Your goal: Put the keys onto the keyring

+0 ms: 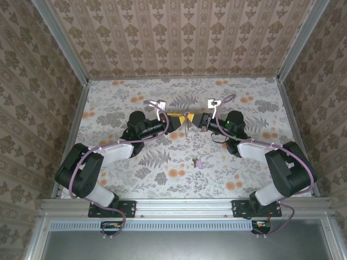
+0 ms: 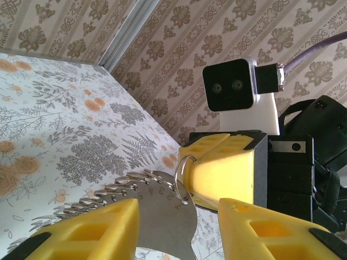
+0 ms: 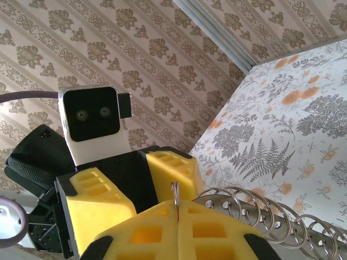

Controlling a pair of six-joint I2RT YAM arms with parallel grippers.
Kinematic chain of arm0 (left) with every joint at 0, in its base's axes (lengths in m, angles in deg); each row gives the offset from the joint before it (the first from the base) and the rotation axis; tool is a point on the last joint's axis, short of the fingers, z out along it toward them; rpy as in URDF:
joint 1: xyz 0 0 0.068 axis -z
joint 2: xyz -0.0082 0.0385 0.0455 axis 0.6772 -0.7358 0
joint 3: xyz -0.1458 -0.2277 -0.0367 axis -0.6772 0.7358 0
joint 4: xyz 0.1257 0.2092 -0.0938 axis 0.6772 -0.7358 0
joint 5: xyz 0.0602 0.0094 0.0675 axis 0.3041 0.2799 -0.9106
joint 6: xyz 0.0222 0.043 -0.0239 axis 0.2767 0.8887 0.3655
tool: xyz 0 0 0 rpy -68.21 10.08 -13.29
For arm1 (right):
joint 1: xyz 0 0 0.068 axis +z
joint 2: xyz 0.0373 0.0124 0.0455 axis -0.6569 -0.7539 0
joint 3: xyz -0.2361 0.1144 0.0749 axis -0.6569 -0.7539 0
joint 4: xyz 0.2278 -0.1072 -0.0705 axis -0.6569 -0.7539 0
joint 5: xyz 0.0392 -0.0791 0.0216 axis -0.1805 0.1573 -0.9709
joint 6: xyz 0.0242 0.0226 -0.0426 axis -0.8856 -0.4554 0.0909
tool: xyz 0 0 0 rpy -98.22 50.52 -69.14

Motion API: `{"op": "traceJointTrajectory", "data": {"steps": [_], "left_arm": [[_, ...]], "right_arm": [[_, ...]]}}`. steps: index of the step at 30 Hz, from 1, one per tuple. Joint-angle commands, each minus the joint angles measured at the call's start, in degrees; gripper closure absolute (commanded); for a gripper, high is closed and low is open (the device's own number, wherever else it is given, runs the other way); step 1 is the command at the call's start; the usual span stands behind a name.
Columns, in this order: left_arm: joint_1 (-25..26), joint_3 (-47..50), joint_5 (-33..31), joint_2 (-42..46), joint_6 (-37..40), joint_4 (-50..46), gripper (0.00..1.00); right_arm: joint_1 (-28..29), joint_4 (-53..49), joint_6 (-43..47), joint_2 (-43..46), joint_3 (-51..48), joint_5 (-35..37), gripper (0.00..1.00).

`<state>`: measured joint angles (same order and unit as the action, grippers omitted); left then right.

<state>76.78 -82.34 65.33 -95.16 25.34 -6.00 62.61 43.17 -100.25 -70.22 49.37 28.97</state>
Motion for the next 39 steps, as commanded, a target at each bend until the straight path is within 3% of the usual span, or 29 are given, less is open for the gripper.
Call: {"op": "traceJointTrajectory", "data": {"steps": [1, 20, 31, 39], "left_arm": [[0.56, -1.4, 0.8, -0.75, -0.73, 3.46, 0.57], [0.74, -1.58, 0.58, -2.84, -2.29, 8.42, 0.57], [0.83, -1.81, 1.4, -3.91, -3.13, 9.99, 0.74], [1.44, -2.28, 2.49, -4.54, -3.12, 10.07, 0.76]], "right_arm": [[0.26, 3.79, -0.57, -0.47, -0.37, 0.75, 1.0], [1.21, 3.96, -0.57, -1.46, -0.19, -1.07, 1.0], [1.27, 4.06, -0.51, -1.99, -0.01, -1.18, 1.0], [1.4, 4.14, -0.55, -2.23, 0.03, -1.0, 1.0]]}}
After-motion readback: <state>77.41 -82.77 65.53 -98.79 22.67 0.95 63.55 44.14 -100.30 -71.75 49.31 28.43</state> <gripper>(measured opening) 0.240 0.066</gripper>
